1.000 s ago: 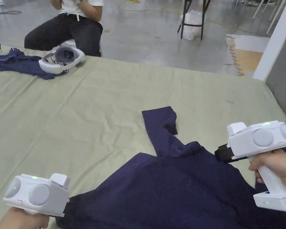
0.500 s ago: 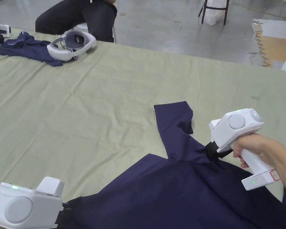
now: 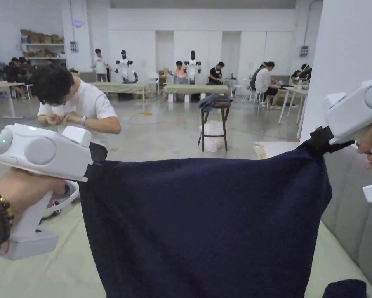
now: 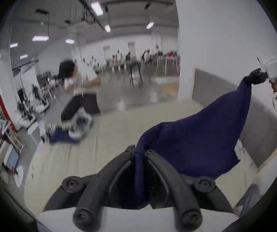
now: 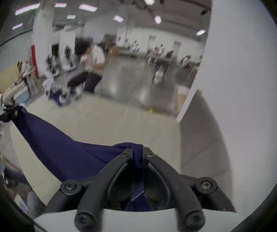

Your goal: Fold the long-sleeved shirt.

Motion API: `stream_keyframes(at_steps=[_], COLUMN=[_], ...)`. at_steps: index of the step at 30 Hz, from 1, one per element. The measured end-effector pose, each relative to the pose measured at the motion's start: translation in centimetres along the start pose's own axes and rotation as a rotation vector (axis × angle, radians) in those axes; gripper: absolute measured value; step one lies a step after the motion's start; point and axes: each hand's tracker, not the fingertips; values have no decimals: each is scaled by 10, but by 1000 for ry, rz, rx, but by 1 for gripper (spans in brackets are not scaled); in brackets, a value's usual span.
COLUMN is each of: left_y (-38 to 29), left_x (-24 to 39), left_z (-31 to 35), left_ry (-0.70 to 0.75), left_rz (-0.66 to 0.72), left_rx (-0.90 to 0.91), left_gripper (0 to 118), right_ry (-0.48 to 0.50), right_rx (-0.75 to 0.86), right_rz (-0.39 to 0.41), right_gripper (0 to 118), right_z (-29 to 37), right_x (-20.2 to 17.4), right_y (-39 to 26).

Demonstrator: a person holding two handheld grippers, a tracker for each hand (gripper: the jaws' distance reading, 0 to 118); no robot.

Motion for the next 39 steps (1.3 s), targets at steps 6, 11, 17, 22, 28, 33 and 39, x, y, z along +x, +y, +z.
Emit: stream_keyframes(at_steps=[6,11,17,22,28,33,39], left_y=[176,236,242,191,99,14,-26], left_x=[-1,21,28,34,36,43,43], left_z=[17,26,25,-6,-90,-119,-69], left_ry=[52,124,134,73,67,15,-19], left_rz=[96,77,97,80,104,175,154], left_rx=[183,215,275,188,12,-144,-102], left_gripper=[11,11,10,10,10,10,10], right_ry=[-125,-219,-242,-247,-176,-121,-55], right_rx=[206,282,294,200,13,-114,-110], right_rz=[-71,-102,-104,-83,-113,-131,-137], right_gripper=[7,8,7,7,7,7,7], right_z=[63,76,68,28,-72,-125,-72], right_x=[32,36,42,39,22,8,8], right_y=[109,150,151,111,10,-73,-109])
